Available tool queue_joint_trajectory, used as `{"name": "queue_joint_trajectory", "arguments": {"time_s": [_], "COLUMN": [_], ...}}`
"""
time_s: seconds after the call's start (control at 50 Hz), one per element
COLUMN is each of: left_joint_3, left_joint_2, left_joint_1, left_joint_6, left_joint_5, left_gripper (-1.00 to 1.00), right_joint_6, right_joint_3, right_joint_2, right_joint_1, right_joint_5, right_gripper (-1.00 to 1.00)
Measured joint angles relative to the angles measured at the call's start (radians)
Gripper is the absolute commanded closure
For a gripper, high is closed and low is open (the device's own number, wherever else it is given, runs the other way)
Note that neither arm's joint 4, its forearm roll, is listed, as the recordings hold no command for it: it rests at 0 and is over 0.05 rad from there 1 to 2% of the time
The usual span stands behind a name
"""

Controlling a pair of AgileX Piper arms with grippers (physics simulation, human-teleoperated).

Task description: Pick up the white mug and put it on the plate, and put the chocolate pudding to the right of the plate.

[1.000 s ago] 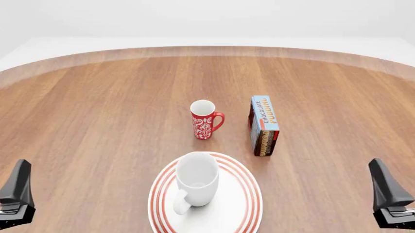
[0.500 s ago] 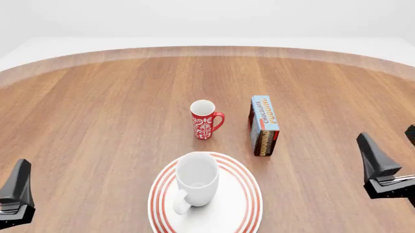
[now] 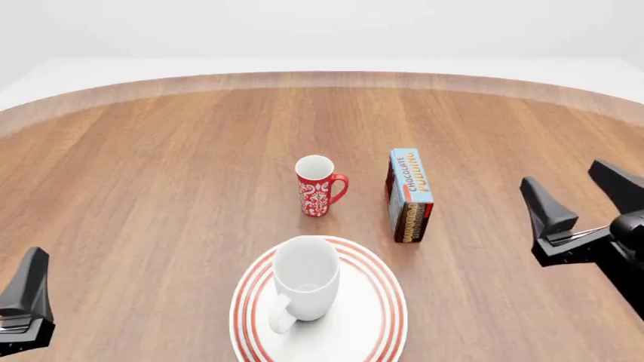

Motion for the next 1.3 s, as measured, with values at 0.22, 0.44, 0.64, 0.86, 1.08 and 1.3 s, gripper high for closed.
{"name": "queue_joint_trajectory", "arguments": {"time_s": [0.22,0.44,0.64,0.86,1.08,1.3], "left_joint_3": [0.001,0.002,0.002,0.002,0.003,0.003], "left_joint_2": [0.0,0.0,0.0,0.0,0.0,0.0], "left_joint_1": [-0.001,-0.002,-0.003,-0.003,-0.004,-0.005], "left_joint_6": [0.002,0.003,0.003,0.003,0.004,0.003], "left_joint_5": [-0.001,-0.002,-0.002,-0.002,-0.002,-0.003], "left_gripper": [-1.0,-1.0,-1.0,-1.0,-1.0,-1.0], "right_joint_6": [-0.018,-0.039,-0.04,-0.035,-0.025,-0.014], "right_joint_3": [-0.045,-0.101,-0.154,-0.205,-0.255,-0.296], "right_joint_2": [0.115,0.218,0.295,0.358,0.405,0.45], "right_joint_1": [0.027,0.049,0.061,0.076,0.086,0.094], "right_joint_5": [-0.042,-0.064,-0.067,-0.061,-0.041,-0.026], "right_gripper": [-1.0,-1.0,-1.0,-1.0,-1.0,-1.0]}}
